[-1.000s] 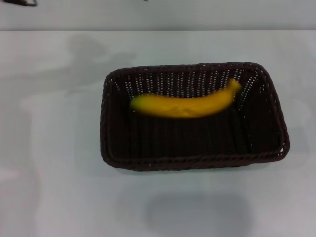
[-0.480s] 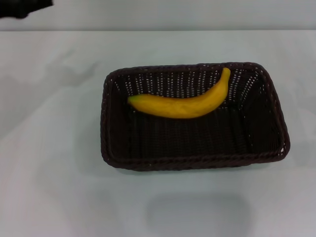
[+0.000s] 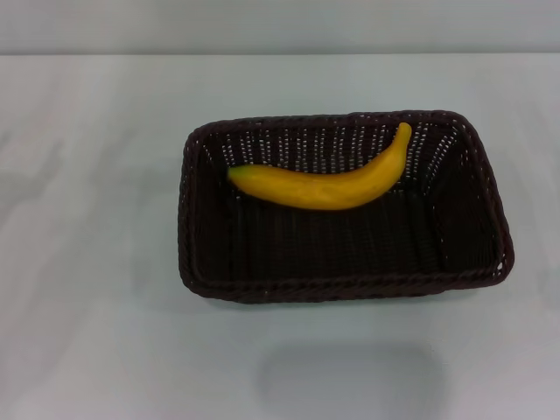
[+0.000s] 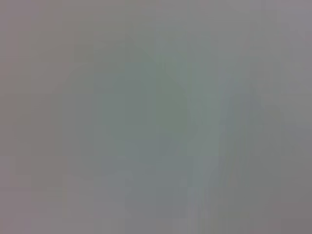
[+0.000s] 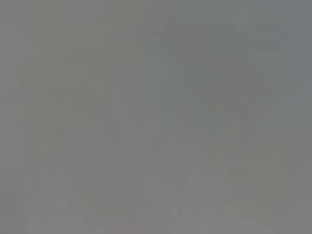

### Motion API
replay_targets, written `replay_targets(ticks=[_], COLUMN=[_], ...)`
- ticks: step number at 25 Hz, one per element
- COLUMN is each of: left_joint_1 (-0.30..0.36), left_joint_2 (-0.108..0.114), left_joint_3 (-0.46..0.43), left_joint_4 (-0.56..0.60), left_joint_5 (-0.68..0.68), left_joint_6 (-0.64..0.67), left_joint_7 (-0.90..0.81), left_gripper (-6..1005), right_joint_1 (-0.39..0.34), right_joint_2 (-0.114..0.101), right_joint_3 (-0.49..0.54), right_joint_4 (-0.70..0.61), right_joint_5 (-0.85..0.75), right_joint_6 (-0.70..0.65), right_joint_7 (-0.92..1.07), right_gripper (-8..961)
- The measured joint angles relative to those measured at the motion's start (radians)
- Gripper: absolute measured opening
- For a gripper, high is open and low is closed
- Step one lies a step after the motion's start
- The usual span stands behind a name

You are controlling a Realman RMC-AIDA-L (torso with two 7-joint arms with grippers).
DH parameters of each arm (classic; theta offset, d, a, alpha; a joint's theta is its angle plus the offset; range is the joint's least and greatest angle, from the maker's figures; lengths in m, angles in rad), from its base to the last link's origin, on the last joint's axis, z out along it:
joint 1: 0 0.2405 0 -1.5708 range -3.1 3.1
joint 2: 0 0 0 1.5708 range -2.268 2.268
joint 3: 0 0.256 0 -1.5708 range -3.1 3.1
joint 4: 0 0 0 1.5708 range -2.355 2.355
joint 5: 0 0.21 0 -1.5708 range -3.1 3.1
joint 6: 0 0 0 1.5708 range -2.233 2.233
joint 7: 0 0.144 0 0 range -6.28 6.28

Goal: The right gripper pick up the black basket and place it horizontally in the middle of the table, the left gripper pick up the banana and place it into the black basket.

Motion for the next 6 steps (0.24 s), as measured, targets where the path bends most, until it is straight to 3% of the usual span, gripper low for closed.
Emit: replay_targets(ticks=[3,6], left_joint_1=[-0.033,-0.067], left_joint_2=[-0.004,-0.005], left_joint_3=[0.001,0.0], left_joint_4=[-0.201,-0.326], left_joint_5=[-0.151,-0.231], left_joint_6=[-0.08,-0.151], left_joint_7=[0.235,0.38], left_gripper=[884,884], right_joint_1=[0.005,0.005], right_joint_2=[0.0,0.0], right_joint_3=[0.02,0.025], right_joint_4=[0.028,0.035], right_joint_5=[0.0,0.0], right_joint_6=[0.008,0.024], right_joint_7=[-0.045,-0.072], right_gripper=[480,480])
